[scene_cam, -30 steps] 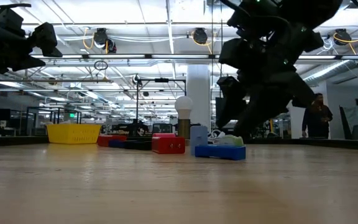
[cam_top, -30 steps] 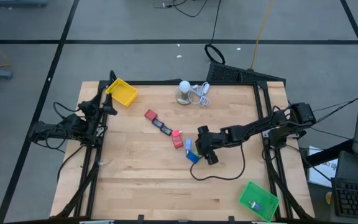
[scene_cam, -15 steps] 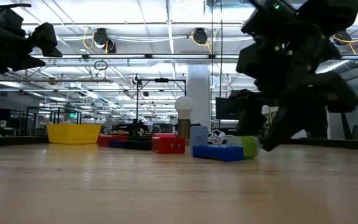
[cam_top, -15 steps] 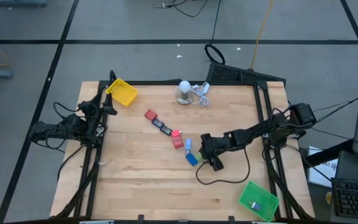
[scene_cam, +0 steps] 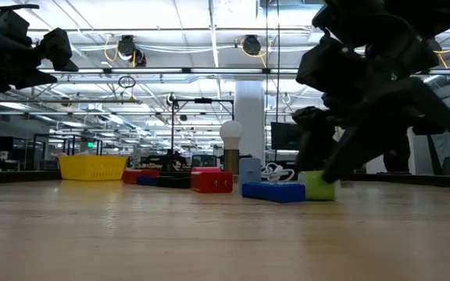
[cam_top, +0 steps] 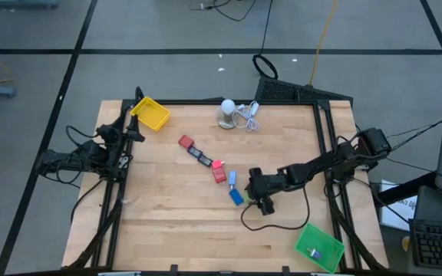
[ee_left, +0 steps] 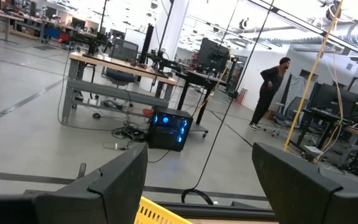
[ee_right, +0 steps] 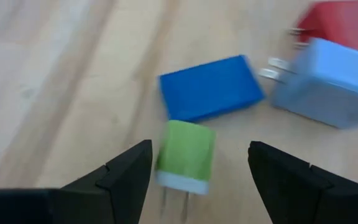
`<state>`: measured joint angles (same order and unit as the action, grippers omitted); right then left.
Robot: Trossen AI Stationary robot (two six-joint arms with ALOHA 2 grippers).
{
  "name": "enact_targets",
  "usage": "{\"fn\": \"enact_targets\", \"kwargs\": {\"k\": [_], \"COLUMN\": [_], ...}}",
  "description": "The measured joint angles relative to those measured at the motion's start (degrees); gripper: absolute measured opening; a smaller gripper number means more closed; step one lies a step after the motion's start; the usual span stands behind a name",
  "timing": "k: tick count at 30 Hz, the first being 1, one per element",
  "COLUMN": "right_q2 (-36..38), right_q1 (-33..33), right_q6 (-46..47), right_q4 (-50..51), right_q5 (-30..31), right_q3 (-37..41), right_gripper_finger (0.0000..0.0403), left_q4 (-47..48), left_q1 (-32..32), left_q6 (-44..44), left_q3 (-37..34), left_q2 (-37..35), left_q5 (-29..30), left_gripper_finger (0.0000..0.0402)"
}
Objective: Pick & Place Office items
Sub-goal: Put the light green charger adapter into the green bin
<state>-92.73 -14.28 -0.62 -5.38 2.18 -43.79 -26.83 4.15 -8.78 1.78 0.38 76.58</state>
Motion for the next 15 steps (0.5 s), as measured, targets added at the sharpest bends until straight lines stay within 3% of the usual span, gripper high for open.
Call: {"fn": "enact_targets", "kwargs": {"k": [2, 15], "right_q2": [0.0, 0.0], "right_q1": [-0.6, -3.37], "right_q6": [1.84, 4.65], "right_q4": [-0.03, -2.47], "right_q5": [2.54, 3.89], "right_q3": [0.0, 2.12], "right_gripper_finger": [0.0253, 0.0253], "left_q4": [0.0, 0.01], "left_q1": [0.01, 0.0], "left_q6": [0.01, 0.01], "left_q3": [0.0, 0.0], "left_q2": [-0.01, 0.0], "left_q5": [0.01, 0.0], "left_gripper_finger": [0.0294, 0.0294]}}
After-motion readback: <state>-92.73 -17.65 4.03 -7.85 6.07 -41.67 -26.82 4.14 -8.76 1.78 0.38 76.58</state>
